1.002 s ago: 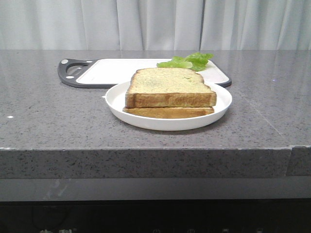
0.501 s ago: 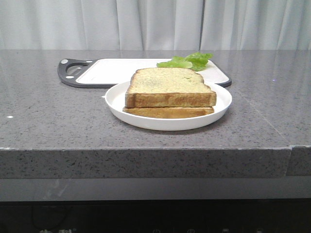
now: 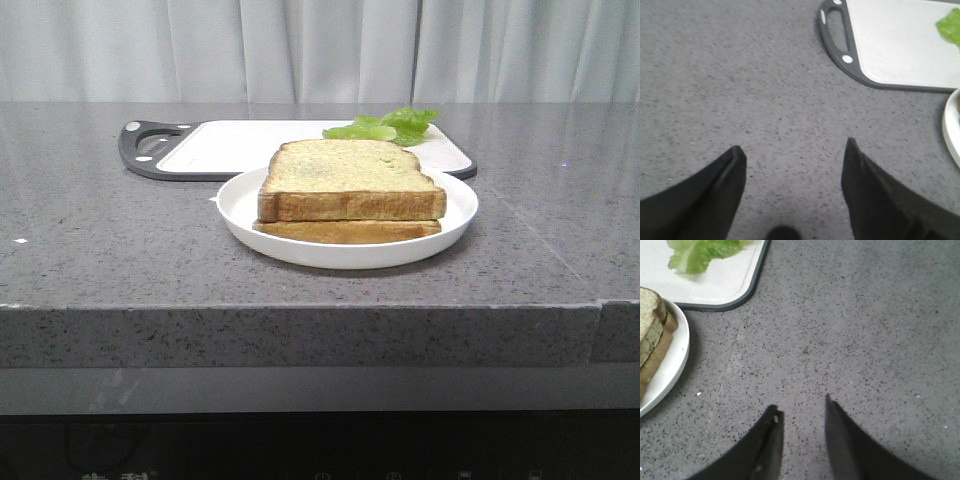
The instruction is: Left arm grabs bread, right arm adds lettuce
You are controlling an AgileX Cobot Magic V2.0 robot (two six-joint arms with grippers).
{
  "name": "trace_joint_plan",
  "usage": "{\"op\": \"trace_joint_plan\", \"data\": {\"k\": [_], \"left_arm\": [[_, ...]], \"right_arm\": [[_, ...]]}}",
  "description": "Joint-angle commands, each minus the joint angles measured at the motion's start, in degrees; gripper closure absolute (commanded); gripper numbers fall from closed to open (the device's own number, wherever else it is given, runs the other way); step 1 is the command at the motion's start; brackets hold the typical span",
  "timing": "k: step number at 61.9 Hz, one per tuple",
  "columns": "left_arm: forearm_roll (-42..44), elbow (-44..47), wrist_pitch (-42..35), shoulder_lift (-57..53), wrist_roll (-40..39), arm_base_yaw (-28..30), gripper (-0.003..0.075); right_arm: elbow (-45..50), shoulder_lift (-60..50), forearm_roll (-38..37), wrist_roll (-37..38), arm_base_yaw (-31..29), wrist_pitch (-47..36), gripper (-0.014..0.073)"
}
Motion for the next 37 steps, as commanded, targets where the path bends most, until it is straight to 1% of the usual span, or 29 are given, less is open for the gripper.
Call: {"op": "trace_joint_plan", "data": {"k": [1,5,20,28,37], "left_arm": [[-4.9,-3.4,-2.1,2.7,2.9,-2.8,0.0227],[-7.0,-5.2,-0.7,5.3,3.8,-5.6,0.0248],[-13.6,-13.7,1.3,16.3,3.8,-16.5,0.0315],[-16.9,-18.9,4.2,23.4,3.8,-19.7,0.0335],[-20.0,-24.8,8.5,30.9,3.8,-20.9,0.0354]], "right_arm": [[-2.0,0.3,-0.5,-0.3,-0.4,-3.5,0.0162],[-2.0,0.3,-0.5,-0.3,-0.4,-3.5,0.0132],[-2.0,0.3,-0.5,-0.3,-0.4,-3.4,0.0136],[-2.0,0.3,-0.5,-0.3,-0.4,-3.3,0.0136],[-2.0,0.3,-0.5,-0.3,-0.4,-3.0,0.0136]]}}
